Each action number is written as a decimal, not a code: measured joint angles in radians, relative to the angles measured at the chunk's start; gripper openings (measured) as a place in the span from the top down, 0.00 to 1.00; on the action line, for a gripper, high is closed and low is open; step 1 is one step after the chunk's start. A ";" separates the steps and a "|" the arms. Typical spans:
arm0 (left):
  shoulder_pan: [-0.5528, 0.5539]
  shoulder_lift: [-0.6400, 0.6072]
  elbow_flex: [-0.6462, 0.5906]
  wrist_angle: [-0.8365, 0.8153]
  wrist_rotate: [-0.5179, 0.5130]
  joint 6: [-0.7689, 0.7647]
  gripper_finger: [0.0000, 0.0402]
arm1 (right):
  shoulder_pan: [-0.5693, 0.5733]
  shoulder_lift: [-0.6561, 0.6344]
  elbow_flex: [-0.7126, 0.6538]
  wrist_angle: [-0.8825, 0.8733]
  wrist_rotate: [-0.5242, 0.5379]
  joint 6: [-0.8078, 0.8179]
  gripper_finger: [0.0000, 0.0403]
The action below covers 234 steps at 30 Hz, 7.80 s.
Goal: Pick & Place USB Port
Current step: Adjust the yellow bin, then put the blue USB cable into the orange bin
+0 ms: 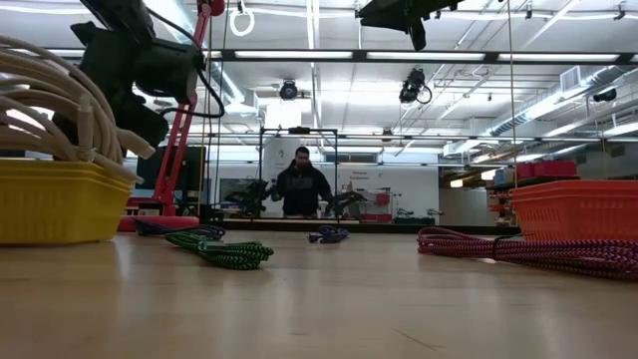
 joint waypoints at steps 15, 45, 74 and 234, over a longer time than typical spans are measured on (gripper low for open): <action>0.088 0.000 0.000 -0.003 -0.059 -0.028 0.96 | 0.000 0.000 0.000 0.000 0.000 -0.021 0.82; 0.117 0.002 0.020 -0.009 -0.014 -0.003 0.68 | 0.000 0.000 0.000 -0.030 0.000 -0.031 0.82; 0.133 0.001 0.256 -0.137 -0.189 0.028 0.67 | 0.000 0.021 0.000 -0.117 0.042 -0.020 0.82; 0.007 0.347 1.143 0.490 -0.245 0.088 0.56 | -0.127 -0.011 0.000 0.082 -0.184 0.098 0.97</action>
